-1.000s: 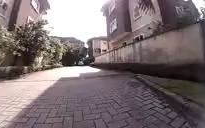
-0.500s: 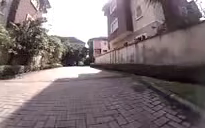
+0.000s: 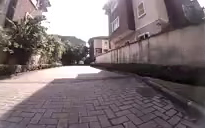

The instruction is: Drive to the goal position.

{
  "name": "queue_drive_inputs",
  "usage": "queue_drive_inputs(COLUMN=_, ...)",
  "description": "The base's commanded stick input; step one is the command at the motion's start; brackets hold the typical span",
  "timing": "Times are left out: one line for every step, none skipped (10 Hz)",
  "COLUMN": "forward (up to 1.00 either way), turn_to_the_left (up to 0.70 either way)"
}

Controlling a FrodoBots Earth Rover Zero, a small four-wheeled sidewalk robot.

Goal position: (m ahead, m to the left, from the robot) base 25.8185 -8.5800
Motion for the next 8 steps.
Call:
queue_drive_inputs(forward=0.69, turn_to_the_left=0.03)
queue_drive_inputs(forward=0.69, turn_to_the_left=0.03)
queue_drive_inputs(forward=0.69, turn_to_the_left=0.03)
queue_drive_inputs(forward=0.69, turn_to_the_left=0.03)
queue_drive_inputs(forward=0.69, turn_to_the_left=0.03)
queue_drive_inputs(forward=0.69, turn_to_the_left=0.03)
queue_drive_inputs(forward=0.69, turn_to_the_left=0.03)
queue_drive_inputs(forward=0.69, turn_to_the_left=0.03)
